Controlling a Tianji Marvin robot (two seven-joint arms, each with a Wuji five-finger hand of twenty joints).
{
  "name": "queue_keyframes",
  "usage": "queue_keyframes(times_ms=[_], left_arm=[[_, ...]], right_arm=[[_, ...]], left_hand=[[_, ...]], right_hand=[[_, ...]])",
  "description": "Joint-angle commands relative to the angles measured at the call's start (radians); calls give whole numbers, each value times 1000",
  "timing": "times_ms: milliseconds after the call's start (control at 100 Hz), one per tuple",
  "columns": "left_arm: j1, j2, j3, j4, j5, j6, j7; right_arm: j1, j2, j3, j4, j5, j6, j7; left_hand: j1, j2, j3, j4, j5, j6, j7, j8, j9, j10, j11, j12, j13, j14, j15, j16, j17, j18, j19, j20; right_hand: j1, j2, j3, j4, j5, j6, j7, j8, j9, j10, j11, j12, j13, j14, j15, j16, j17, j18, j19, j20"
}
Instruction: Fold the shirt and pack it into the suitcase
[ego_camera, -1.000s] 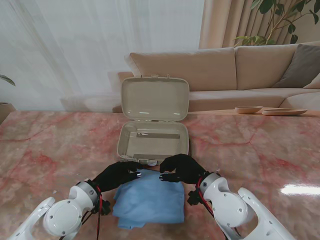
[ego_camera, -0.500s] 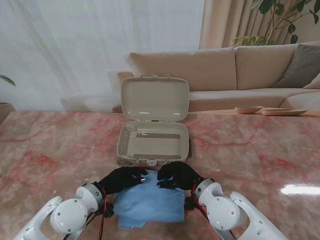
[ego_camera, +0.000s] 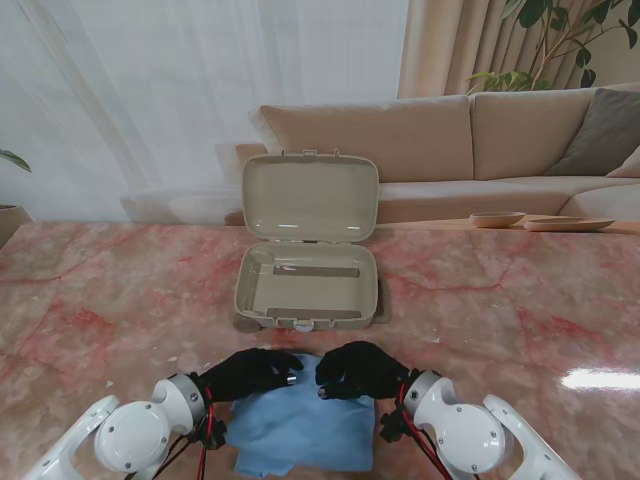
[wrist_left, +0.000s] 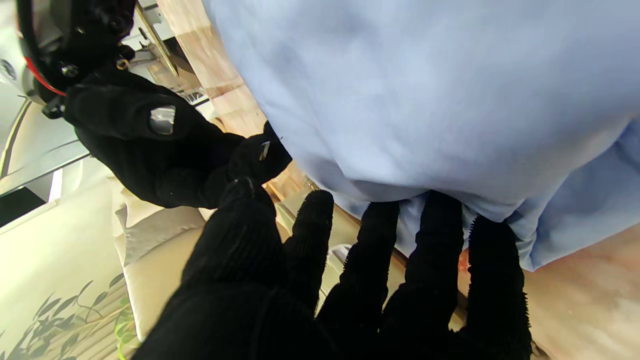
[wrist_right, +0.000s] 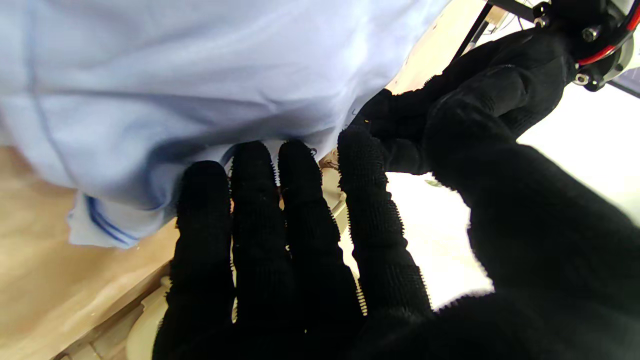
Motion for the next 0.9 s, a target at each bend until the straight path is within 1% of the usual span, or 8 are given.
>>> queue_keyframes(times_ms=[0, 350, 390, 470, 550, 780, 830, 890], left_arm=[[34, 9, 3, -13, 6, 6, -18], [114, 18, -68, -125, 86, 47, -47], [115, 14, -72, -128, 92, 52, -29], [109, 5, -75, -128, 100, 60, 13], [95, -3, -67, -121, 104, 68, 49], [38, -9, -16, -78, 111, 66, 76], [29, -6, -5, -71, 115, 65, 68], [20, -5, 8, -61, 122, 63, 65]], right_arm=[[-22, 8, 3, 0, -10, -2, 22], [-36, 2, 21, -30, -4, -8, -2], [-37, -1, 22, -36, -12, -4, -16], [-41, -7, 22, -49, -45, 6, -56], [-42, -14, 20, -59, -91, 17, -99], [-38, -14, 9, -57, -187, 26, -135], [-37, -13, 5, -51, -204, 26, -137], [-35, -12, -1, -42, -235, 26, -150]], left_hand=[[-34, 41, -33, 13, 15, -2, 8, 8, -6, -10, -3, -3, -4, 20, -14, -7, -7, -1, -12, 4], [-39, 45, -34, 12, 16, -4, 1, 7, -6, -8, -8, -4, -4, 20, -16, -8, -5, 4, -8, 8], [-38, 45, -34, 12, 16, -4, 0, 7, -7, -8, -9, -4, -4, 19, -16, -8, -4, 3, -8, 9], [-38, 42, -34, 12, 14, -4, -2, 7, -16, -8, -14, -6, -7, 20, -18, -8, -3, 5, -7, 10], [-39, 39, -35, 12, 3, 1, -9, 4, -28, -4, -20, -9, -15, 22, -22, -10, -8, 6, -11, 9], [-70, 14, -39, 11, -39, 43, -54, -13, -106, 9, -53, -25, -80, 16, -63, -30, -57, -10, -64, -10], [-85, 5, -37, 12, -48, 57, -72, -19, -129, 10, -61, -30, -99, 10, -78, -38, -73, -18, -90, -18], [-94, -3, -40, 11, -53, 68, -82, -23, -141, 11, -66, -32, -110, 13, -86, -42, -80, -21, -100, -21]], right_hand=[[26, 9, -17, -11, -3, -11, 20, -19, 12, -5, 11, 8, 25, -20, -3, -15, -8, -10, 30, -23], [31, -2, -14, -15, -15, -26, 48, -42, 9, -17, 7, 6, 25, -26, -11, -19, -10, -14, 27, -32], [18, -8, 3, -15, -15, -25, 49, -50, 9, -15, 5, 7, 25, -20, -8, -10, 516, -603, 182, 145], [-11, -13, 23, 5, -8, -18, 11, -29, 1, -12, 3, 9, 27, -12, 5, 6, 231, -62, -202, 167], [-52, -25, 41, 36, -9, -9, -52, 32, -19, -7, 2, 13, 20, -10, 13, 19, 644, -728, 113, 363], [-123, -67, -1, 21, -73, 29, -114, 53, -97, 12, -6, 17, -55, -2, -3, 24, 579, -705, 60, 363], [-119, -65, -18, 25, -77, 34, -129, 63, -107, 15, -6, 17, -70, 0, -13, 18, 101, -34, -351, 180], [-118, -68, -27, 24, -79, 38, -135, 67, -111, 19, -5, 17, -77, 2, -18, 14, 37, 40, -370, 187]])
